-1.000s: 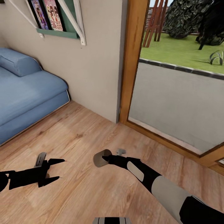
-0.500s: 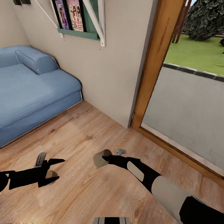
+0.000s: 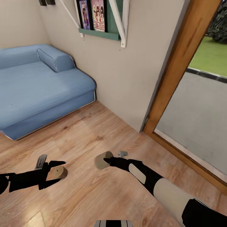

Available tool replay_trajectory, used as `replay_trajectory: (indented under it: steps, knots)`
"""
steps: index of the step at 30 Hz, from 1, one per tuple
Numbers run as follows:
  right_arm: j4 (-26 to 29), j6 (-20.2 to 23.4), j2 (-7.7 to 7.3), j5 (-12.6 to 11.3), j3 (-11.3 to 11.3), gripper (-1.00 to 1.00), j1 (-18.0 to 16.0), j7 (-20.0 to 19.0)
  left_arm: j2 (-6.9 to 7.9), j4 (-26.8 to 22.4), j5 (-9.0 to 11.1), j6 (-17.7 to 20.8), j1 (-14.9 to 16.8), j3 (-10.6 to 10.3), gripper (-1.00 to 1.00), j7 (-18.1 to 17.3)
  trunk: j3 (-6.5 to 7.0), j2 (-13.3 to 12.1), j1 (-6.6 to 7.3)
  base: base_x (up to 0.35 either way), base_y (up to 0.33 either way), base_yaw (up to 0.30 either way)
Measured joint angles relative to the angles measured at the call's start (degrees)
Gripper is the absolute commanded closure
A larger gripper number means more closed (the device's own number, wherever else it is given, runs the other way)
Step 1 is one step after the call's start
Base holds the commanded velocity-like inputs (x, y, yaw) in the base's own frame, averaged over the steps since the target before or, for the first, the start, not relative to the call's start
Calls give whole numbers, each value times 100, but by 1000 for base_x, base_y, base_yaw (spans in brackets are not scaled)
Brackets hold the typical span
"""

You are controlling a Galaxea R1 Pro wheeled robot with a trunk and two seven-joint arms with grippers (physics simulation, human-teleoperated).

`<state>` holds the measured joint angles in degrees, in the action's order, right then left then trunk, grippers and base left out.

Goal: Place each of the two pumpkins and all three candles from the living room inside a cabinet in the living room (use any cabinet), then make sure every cabinet is closed, and position the cauldron so it is next to a table in the living room.

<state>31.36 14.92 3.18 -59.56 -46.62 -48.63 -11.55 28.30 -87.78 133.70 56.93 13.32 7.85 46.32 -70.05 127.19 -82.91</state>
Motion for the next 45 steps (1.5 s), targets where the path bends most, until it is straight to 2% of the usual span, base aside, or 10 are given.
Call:
replay_trajectory:
  steps: [8,13,17,24,31,45]
  knots:
    - [0,-11,0,15,0,100,0,-1,0,0,-5,1,0,0,-100,0,-7,0,1,57,4,253]
    - [1,-226,-4,142,17,100,0,0,3,-1,-23,2,0,0,-100,2,-22,0,3,271,74,218]
    - [-4,-505,-10,153,26,100,0,1,2,-1,-21,1,1,-1,-100,2,-29,0,3,316,93,51]
    - [-9,-581,-9,153,18,100,0,22,3,0,-16,1,1,0,-100,2,-30,0,3,289,48,3]
    - [-10,-600,-1,162,11,100,0,562,6,0,-13,1,0,0,-100,2,-31,0,2,181,1,0]
    - [1,-579,0,178,11,100,0,629,0,0,-11,1,1,-1,-100,2,-30,0,1,129,0,0]
